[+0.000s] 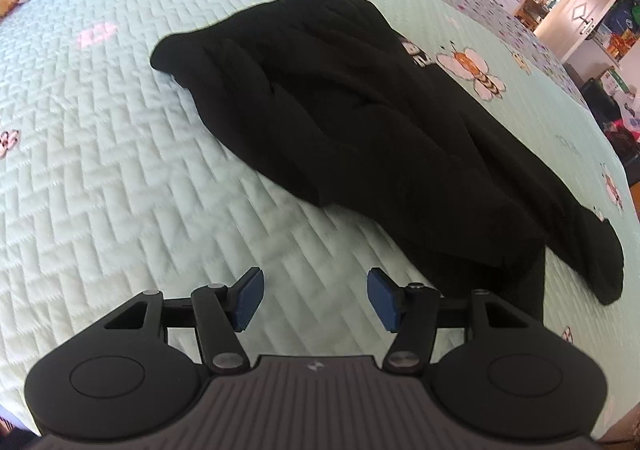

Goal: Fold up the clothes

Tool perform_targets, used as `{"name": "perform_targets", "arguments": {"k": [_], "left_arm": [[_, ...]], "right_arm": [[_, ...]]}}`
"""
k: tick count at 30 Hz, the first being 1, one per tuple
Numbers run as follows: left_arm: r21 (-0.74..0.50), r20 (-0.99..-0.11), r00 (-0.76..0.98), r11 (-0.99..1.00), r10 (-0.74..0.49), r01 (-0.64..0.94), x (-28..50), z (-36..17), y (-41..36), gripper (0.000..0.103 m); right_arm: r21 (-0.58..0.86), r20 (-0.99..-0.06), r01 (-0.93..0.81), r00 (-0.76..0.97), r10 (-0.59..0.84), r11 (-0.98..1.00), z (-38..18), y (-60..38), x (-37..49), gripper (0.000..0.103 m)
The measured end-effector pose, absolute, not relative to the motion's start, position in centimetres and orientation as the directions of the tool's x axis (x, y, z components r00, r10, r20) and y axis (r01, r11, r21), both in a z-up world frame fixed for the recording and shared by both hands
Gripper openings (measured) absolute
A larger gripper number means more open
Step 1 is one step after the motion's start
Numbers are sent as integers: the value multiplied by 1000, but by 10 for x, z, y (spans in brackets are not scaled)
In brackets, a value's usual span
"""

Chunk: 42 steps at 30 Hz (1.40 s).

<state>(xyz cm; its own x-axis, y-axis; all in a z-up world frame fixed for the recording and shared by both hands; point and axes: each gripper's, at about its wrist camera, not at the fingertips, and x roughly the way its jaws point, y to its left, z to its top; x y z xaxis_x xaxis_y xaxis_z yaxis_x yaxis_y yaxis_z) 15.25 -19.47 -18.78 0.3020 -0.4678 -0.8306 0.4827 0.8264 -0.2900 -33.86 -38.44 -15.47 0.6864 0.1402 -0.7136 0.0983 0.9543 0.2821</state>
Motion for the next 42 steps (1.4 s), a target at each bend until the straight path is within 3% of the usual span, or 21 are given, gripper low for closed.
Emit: {"name": "perform_targets", "arguments": {"k": [5, 10, 12, 13, 15, 17, 21, 28, 35, 37, 39, 42], "left_arm": [[-293, -833, 287, 817, -473, 496, 140, -191, -194, 61], [-306, -827, 284, 811, -486, 499, 134, -190, -192, 61], [-310, -825, 284, 811, -489, 496, 132, -190, -190, 61], [-312, -824, 285, 812, -490, 494, 131, -191, -189, 61], [-315, -824, 281, 810, -492, 494, 128, -192, -189, 61], [-317, -824, 277, 808, -494, 497, 126, -192, -188, 61], [-321, -821, 279, 806, -499, 497, 123, -190, -184, 62], [-317, -825, 288, 819, -487, 478, 123, -192, -173, 63], [-325, -822, 288, 820, -491, 471, 125, -193, -171, 63], [-327, -821, 287, 818, -494, 473, 124, -193, -170, 63], [-329, -820, 285, 816, -496, 474, 125, -193, -169, 63], [-334, -820, 282, 816, -498, 471, 124, -195, -167, 64]], "right_arm": [[331, -718, 17, 654, 240, 944, -149, -360, -343, 9], [452, -721, 12, 594, 357, 892, -151, -361, -361, 21], [502, -673, 60, 654, 346, 863, -144, -377, -372, 24], [530, -637, 89, 698, 326, 844, -139, -387, -377, 30], [575, -582, 171, 773, 253, 800, -134, -407, -375, 60], [616, -548, 267, 821, 161, 741, -133, -425, -367, 79], [671, -610, 395, 775, 164, 627, -168, -442, -326, 80], [594, -764, 548, 614, 198, 589, -220, -428, -243, 81], [499, -827, 590, 544, 145, 635, -232, -420, -218, 77], [490, -826, 562, 544, 148, 666, -236, -415, -215, 59], [505, -818, 545, 550, 169, 670, -238, -413, -218, 18], [506, -801, 511, 577, 159, 695, -231, -409, -226, 8]]}}
